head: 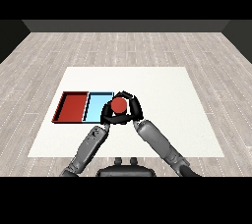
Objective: Pick the red can and put it in the red box
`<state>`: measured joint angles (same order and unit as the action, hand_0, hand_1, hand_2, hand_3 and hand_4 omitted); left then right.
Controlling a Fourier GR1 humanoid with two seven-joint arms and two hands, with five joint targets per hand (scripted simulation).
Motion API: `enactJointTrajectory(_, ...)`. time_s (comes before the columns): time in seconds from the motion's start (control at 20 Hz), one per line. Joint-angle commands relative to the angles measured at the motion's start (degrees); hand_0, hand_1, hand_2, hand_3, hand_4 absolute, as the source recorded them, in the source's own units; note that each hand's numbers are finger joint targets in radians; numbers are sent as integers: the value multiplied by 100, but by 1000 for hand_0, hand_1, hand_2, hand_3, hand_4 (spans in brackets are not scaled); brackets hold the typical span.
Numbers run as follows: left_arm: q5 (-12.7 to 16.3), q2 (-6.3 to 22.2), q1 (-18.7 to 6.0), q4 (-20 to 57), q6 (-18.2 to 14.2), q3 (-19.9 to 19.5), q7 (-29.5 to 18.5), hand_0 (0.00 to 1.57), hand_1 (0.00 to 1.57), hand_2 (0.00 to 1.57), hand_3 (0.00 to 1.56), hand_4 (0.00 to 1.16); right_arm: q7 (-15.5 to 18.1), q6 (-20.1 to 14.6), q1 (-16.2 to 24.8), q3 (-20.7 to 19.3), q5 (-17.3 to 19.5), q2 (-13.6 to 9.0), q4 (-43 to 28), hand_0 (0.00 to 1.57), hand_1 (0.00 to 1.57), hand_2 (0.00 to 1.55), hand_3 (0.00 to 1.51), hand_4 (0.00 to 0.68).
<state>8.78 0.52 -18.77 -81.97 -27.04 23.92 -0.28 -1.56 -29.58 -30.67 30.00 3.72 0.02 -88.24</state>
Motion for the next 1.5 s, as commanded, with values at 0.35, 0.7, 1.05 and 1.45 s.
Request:
enactJointTrajectory(0.35, 77, -51, -5, -184, -51, -154, -329, 1571, 1571, 1551, 1486, 1036, -599, 52, 78, 13, 365, -2, -130, 0, 0, 0, 0, 0)
enactJointTrajectory(0.7, -459, 103, 74, -571, 65, -321, 91, 1571, 1571, 1571, 1491, 1135, -519, 28, 435, 31, 437, -3, -478, 0, 0, 0, 0, 0)
enactJointTrajectory(1.05, -686, -47, -20, -199, -251, -284, -48, 1571, 1571, 1571, 1499, 1129, -189, 520, 981, -808, 176, -116, -1086, 0, 0, 0, 0, 0)
enactJointTrajectory(1.45, -761, 384, 117, -399, 96, -928, 49, 1571, 1571, 1569, 1472, 1120, 200, 1124, 1955, -1587, -496, -628, -2065, 0, 0, 0, 0, 0)
